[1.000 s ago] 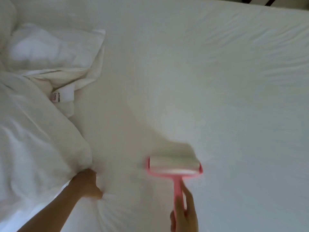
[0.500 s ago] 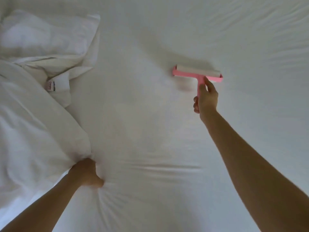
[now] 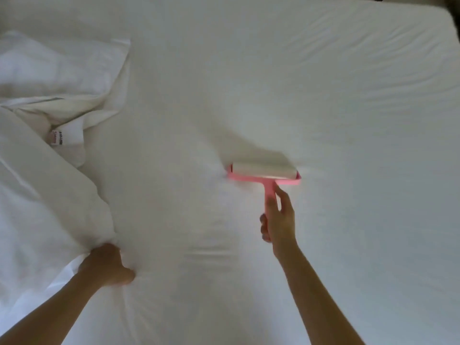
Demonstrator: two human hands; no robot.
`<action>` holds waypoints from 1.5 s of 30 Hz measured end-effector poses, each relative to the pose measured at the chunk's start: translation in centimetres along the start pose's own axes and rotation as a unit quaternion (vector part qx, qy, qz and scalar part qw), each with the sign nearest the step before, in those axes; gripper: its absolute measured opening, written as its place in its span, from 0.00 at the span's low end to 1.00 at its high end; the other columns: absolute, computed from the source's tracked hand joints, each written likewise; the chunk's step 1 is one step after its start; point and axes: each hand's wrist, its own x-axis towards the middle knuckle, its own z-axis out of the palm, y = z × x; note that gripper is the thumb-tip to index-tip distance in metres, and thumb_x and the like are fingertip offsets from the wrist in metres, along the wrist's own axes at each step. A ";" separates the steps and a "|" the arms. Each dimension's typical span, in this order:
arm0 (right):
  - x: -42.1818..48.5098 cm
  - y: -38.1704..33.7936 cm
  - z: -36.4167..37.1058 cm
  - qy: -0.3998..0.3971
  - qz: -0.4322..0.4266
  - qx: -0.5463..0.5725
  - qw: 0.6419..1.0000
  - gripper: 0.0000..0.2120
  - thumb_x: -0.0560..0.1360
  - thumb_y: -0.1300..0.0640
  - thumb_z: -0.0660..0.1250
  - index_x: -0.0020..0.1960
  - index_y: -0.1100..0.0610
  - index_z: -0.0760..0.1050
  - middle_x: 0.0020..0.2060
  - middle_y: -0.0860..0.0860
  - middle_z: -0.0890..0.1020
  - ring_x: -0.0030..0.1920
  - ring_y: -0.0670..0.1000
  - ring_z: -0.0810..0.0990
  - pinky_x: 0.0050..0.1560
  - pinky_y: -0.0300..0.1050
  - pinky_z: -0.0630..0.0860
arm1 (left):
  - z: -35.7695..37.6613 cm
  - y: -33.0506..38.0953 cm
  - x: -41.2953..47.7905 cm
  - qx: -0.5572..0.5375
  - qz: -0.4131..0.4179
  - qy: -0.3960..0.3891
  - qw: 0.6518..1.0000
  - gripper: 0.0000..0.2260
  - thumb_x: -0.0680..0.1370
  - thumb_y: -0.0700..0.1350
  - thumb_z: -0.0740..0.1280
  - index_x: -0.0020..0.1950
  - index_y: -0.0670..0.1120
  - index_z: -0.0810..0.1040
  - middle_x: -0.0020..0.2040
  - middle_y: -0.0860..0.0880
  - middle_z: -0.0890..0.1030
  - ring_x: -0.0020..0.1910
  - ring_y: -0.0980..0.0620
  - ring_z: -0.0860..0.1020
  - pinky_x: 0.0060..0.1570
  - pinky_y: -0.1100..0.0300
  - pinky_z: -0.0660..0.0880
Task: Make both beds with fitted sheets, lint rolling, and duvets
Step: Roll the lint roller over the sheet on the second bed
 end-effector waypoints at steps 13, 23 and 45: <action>-13.0 11.6 -8.2 -0.004 -0.066 -0.128 0.990 0.19 0.79 0.57 0.61 0.52 0.31 0.77 0.24 0.44 0.78 0.19 0.47 0.67 0.23 0.34 0.61 | 2.0 12.6 -2.2 -0.136 0.091 0.169 0.972 0.11 0.71 0.38 0.64 0.52 0.36 0.70 0.52 0.37 0.74 0.51 0.36 0.76 0.42 0.54 0.70; 8.0 -4.5 -10.6 0.035 -0.074 0.046 0.996 0.16 0.80 0.53 0.59 0.66 0.46 0.73 0.28 0.53 0.68 0.18 0.45 0.62 0.19 0.32 0.59 | 3.0 16.2 -3.3 0.104 0.181 0.072 0.975 0.28 0.71 0.49 0.69 0.67 0.39 0.64 0.65 0.41 0.69 0.63 0.44 0.73 0.57 0.56 0.73; 9.7 -0.8 -11.9 -0.007 -0.026 0.015 1.000 0.14 0.80 0.46 0.57 0.64 0.42 0.70 0.26 0.52 0.68 0.18 0.46 0.62 0.21 0.31 0.59 | 3.2 17.1 -3.1 0.144 0.151 0.061 0.976 0.33 0.71 0.49 0.70 0.70 0.37 0.61 0.66 0.40 0.68 0.65 0.43 0.71 0.59 0.55 0.73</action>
